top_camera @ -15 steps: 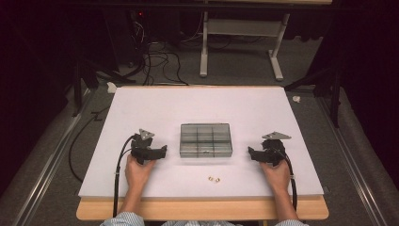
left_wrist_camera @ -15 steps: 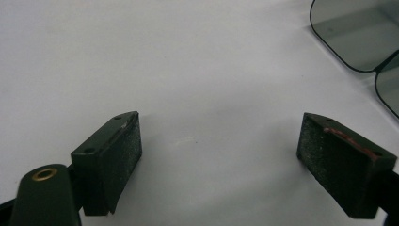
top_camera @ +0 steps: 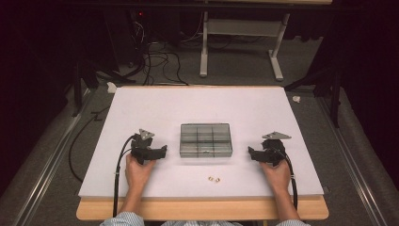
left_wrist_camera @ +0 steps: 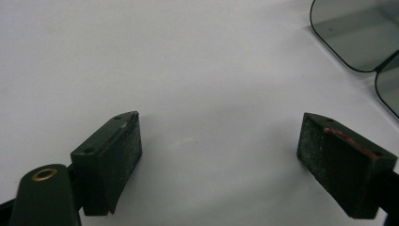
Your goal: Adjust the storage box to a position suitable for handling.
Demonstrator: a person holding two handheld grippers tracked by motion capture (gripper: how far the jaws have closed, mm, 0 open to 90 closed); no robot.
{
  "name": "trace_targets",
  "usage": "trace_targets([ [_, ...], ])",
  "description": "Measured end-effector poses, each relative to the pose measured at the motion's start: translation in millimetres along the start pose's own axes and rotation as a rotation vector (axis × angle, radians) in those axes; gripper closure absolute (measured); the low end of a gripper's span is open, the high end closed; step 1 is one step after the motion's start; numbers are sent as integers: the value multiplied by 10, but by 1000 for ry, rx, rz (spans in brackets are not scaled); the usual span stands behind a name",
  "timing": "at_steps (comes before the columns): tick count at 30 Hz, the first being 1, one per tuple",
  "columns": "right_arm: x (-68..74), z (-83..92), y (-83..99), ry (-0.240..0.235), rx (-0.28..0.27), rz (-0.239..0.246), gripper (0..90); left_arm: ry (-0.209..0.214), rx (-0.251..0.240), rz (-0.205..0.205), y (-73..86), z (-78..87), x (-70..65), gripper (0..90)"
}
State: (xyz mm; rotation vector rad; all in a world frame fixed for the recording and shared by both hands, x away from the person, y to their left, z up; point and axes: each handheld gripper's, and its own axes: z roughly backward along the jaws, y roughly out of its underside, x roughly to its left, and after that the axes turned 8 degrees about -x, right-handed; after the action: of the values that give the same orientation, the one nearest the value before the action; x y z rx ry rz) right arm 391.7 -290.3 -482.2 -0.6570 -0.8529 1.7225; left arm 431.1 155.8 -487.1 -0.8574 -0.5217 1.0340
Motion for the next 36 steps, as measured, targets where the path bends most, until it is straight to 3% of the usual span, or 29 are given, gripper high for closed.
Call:
trace_targets([
  [19, -6, -1, -18, -2, 13, -3, 211, 0, -1, 2, 0, -1, 1, 147],
  [26, -24, 36, -5, 0, -4, -24, 294, 2, -1, 3, 0, -1, 3, 147],
  [36, -27, 109, 16, -39, -37, -39, 417, 1, -1, 3, 0, -1, 2, 148],
])
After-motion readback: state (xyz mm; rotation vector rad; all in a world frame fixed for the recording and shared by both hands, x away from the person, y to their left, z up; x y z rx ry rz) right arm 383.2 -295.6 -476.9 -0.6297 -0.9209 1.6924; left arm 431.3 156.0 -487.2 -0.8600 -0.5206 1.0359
